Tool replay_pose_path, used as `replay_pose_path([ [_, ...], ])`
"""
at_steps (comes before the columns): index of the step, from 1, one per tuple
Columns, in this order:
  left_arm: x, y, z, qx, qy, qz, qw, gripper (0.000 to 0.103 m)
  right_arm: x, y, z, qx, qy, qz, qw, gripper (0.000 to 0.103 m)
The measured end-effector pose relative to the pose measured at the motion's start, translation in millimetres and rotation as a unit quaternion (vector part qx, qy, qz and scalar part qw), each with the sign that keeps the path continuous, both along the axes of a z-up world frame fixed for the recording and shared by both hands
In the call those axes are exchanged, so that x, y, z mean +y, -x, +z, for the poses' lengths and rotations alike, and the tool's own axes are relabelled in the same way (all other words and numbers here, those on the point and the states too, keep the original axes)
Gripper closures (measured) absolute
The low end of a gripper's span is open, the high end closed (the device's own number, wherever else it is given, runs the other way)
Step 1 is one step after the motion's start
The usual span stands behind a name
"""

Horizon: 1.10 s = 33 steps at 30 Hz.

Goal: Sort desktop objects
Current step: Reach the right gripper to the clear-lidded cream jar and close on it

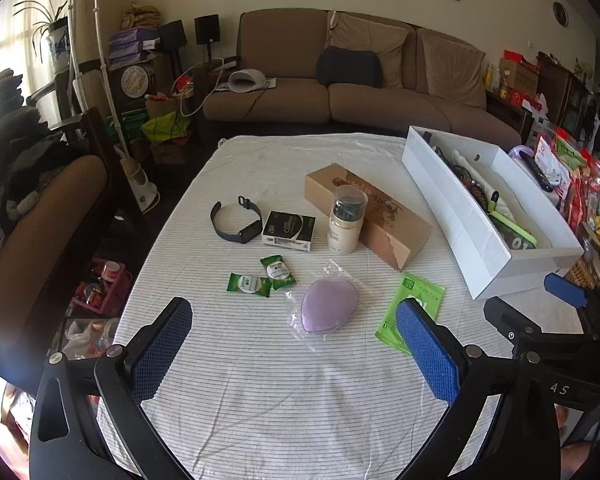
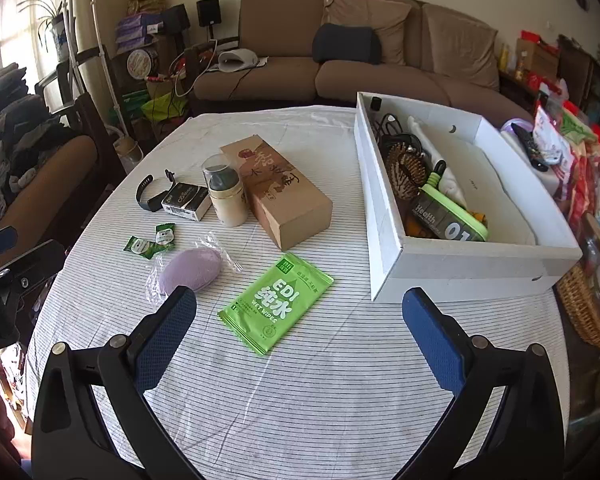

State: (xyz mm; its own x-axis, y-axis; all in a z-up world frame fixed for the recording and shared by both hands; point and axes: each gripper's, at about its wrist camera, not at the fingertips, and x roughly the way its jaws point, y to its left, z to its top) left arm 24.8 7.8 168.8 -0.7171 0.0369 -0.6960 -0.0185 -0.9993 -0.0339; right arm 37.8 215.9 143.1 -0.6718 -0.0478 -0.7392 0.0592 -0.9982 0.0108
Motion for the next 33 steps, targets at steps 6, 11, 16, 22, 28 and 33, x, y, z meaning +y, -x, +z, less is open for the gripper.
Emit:
replay_pose_path([
  [6, 4, 15, -14, -0.004, 0.002, -0.004, 1.0000, 0.000, -3, 18, -9, -0.009, -0.003, 0.007, 1.000, 0.000],
  [11, 5, 32, -23, -0.009, 0.002, -0.007, 0.9999, 0.000, -6, 38, -15, -0.015, -0.007, 0.016, 1.000, 0.000],
  [16, -8, 49, -31, -0.011, -0.014, 0.002, 0.9998, 0.000, -8, 60, -22, -0.020, -0.004, 0.024, 0.999, 0.000],
  [22, -27, 62, -37, -0.006, -0.030, 0.020, 0.9993, 0.000, -24, 84, -30, -0.022, 0.009, 0.049, 0.999, 0.000],
  [28, -39, 72, -52, -0.007, -0.056, 0.025, 0.9981, 0.000, -39, 105, -34, -0.020, 0.012, 0.063, 0.998, 0.000],
  [33, -35, 83, -58, -0.003, -0.047, 0.009, 0.9988, 0.000, -35, 138, -34, -0.024, 0.030, 0.071, 0.997, 0.000],
])
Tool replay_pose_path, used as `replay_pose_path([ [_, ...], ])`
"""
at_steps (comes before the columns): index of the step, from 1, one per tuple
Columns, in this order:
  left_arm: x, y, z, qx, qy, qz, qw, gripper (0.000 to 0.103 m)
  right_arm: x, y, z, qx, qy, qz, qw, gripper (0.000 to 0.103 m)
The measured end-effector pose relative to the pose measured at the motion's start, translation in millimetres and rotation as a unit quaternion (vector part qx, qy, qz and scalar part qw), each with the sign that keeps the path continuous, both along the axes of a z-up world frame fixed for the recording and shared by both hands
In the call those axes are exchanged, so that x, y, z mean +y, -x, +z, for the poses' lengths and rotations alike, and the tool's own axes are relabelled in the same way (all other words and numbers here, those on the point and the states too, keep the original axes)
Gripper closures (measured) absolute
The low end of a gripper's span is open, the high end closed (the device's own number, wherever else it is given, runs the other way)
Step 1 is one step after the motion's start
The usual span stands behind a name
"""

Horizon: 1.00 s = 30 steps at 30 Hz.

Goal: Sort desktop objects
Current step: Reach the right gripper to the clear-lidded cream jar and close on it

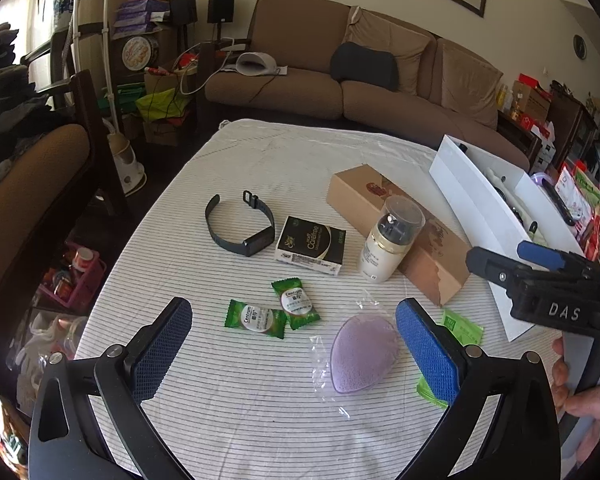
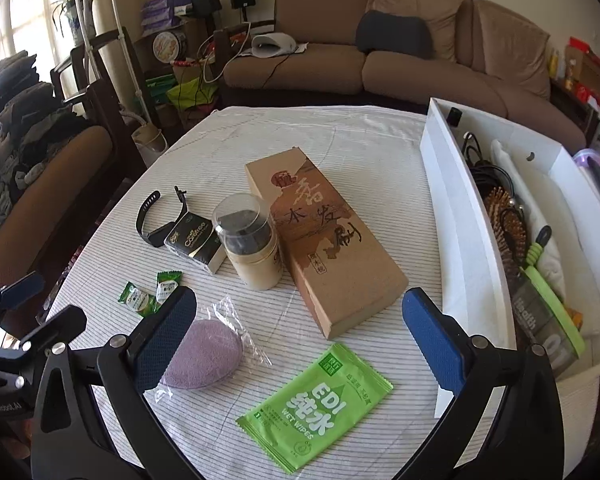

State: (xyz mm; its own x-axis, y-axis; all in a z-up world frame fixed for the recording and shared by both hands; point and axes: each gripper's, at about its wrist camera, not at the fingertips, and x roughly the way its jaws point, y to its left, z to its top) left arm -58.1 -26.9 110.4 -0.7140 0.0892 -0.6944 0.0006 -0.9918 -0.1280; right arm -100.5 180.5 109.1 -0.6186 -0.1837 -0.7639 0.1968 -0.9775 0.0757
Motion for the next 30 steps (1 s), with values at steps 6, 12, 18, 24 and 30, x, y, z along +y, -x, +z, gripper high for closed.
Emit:
replay_pose_path([
  [6, 4, 9, -14, -0.009, -0.008, -0.014, 0.9998, 0.000, -24, 30, -5, 0.010, 0.000, 0.065, 0.998, 0.000],
  [12, -11, 19, -19, -0.021, 0.017, 0.002, 0.9996, 0.000, -50, 56, -36, -0.015, -0.015, 0.082, 0.996, 0.000],
  [18, -26, 21, -15, -0.018, -0.010, 0.016, 0.9997, 0.000, -63, 74, -59, -0.029, -0.014, 0.077, 0.996, 0.000],
  [24, -8, 28, -16, -0.024, -0.001, -0.007, 0.9997, 0.000, -65, 84, -66, -0.023, -0.028, 0.088, 0.995, 0.012],
  [30, 7, 29, -16, -0.023, 0.000, -0.023, 0.9995, 0.000, -65, 93, -59, -0.026, -0.025, 0.100, 0.994, 0.058],
])
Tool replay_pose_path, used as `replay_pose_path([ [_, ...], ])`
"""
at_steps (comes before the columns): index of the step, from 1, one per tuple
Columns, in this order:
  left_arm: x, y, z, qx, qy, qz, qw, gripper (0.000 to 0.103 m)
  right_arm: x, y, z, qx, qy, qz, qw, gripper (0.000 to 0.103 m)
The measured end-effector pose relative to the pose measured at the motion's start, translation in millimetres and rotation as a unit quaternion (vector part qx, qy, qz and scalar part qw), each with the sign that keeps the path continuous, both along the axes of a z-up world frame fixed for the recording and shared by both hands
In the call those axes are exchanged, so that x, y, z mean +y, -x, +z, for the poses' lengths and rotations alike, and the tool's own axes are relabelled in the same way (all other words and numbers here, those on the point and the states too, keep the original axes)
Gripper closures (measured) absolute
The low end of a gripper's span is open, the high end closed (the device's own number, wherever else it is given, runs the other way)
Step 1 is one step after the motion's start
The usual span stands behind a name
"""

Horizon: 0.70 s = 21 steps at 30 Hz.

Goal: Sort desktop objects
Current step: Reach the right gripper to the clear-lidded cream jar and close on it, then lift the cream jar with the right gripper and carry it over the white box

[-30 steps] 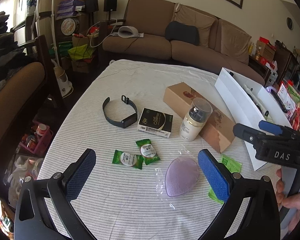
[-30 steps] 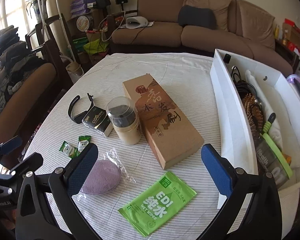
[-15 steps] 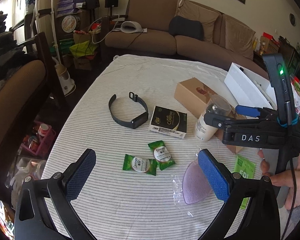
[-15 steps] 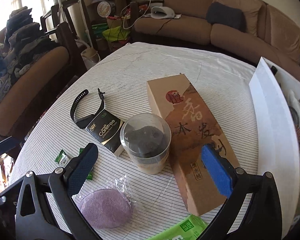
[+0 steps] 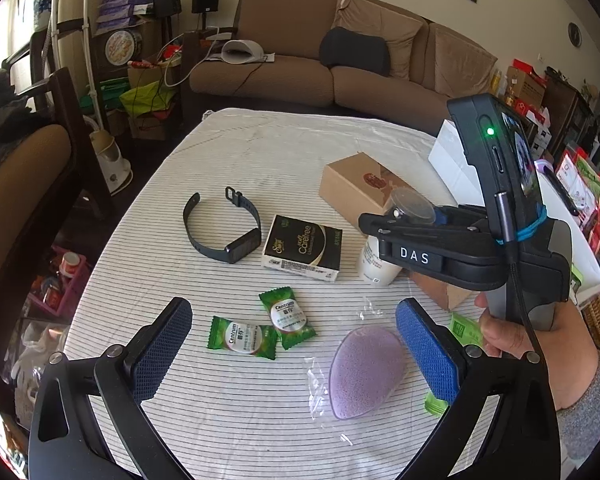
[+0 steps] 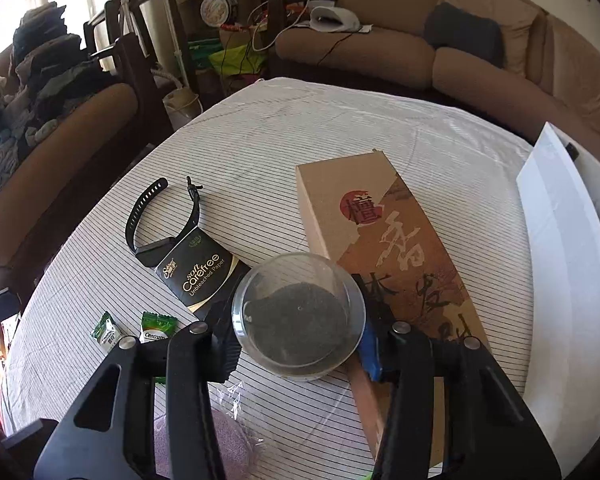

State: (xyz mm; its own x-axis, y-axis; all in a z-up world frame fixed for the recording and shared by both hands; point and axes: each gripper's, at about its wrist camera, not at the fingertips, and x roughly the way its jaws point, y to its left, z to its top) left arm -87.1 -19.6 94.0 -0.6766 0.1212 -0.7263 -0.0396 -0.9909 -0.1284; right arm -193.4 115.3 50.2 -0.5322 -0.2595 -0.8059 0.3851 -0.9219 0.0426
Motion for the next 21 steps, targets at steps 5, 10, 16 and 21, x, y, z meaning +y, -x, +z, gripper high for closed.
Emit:
replay_pose_path([
  [5, 8, -1, -1, 0.001, 0.018, -0.011, 0.9998, 0.000, 8, -2, 9, -0.010, 0.023, 0.008, 1.000, 0.059],
  [10, 19, 0, -5, 0.010, 0.026, -0.029, 0.9992, 0.000, 16, -14, 36, -0.013, 0.052, 0.031, 0.998, 0.059],
  [16, 47, -10, 0, 0.054, 0.023, -0.089, 0.9943, 0.000, 16, -37, 69, -0.037, 0.083, 0.074, 0.993, 0.059],
  [21, 67, -27, 12, 0.098, 0.008, -0.146, 0.9844, 0.000, 19, -53, 90, -0.070, 0.117, 0.102, 0.985, 0.059],
])
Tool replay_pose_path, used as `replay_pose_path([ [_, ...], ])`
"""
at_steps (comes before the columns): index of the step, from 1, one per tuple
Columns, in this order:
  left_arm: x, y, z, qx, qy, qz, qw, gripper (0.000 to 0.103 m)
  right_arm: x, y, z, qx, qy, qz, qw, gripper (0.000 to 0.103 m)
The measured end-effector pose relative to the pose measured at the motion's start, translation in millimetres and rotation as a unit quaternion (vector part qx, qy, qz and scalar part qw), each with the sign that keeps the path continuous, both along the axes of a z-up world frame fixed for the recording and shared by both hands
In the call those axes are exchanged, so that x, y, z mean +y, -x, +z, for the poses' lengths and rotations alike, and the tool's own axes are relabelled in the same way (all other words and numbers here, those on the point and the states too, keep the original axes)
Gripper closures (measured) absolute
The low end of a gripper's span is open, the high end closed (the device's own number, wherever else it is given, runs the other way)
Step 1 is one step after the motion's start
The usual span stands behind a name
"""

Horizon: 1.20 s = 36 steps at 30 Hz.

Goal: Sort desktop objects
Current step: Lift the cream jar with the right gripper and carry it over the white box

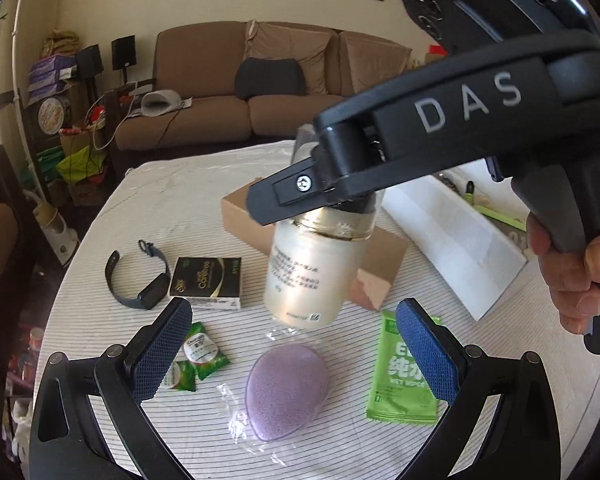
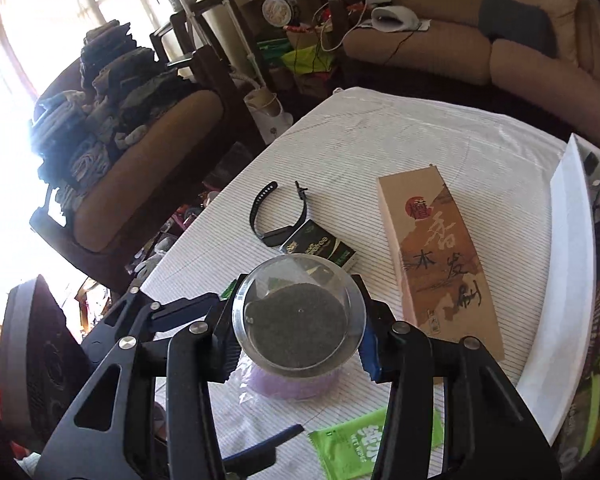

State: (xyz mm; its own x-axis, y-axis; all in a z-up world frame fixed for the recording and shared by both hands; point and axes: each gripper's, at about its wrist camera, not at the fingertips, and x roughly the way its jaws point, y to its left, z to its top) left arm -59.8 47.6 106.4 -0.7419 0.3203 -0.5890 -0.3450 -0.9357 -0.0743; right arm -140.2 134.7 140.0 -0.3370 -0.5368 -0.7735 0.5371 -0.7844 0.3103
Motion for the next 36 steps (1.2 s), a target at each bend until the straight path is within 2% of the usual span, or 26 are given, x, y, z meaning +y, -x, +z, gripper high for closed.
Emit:
replay_pose_path([
  [2, 5, -3, 4, 0.000, -0.013, -0.024, 0.9996, 0.008, 1, -8, 5, -0.011, 0.009, 0.012, 1.000, 0.059],
  [4, 7, -1, 3, -0.017, -0.026, -0.032, 0.9990, 0.054, 3, -17, 9, -0.015, 0.011, 0.015, 1.000, 0.058],
  [7, 7, -3, 4, -0.025, -0.061, -0.049, 0.9966, 0.053, 11, -23, 12, -0.014, 0.011, 0.007, 1.000, 0.058],
  [13, 24, -16, 17, -0.026, -0.083, -0.076, 0.9933, 0.054, 40, -31, 24, -0.023, 0.033, -0.014, 0.999, 0.059],
  [19, 70, -16, 38, -0.046, -0.110, -0.097, 0.9881, 0.054, 91, -41, 47, -0.022, 0.037, -0.042, 0.998, 0.059],
  [24, 137, 1, 54, -0.079, -0.084, -0.116, 0.9865, 0.054, 159, -33, 55, -0.032, 0.038, -0.084, 0.995, 0.058],
  [28, 190, 17, 58, -0.109, -0.066, -0.124, 0.9841, 0.055, 212, -19, 50, -0.042, 0.037, -0.115, 0.992, 0.059],
  [32, 231, 32, 50, -0.132, -0.048, -0.125, 0.9822, 0.055, 259, -1, 31, -0.066, 0.056, -0.141, 0.986, 0.058],
  [36, 257, 41, 32, -0.145, 0.006, -0.109, 0.9833, 0.055, 280, 20, -6, -0.104, 0.081, -0.155, 0.979, 0.058],
])
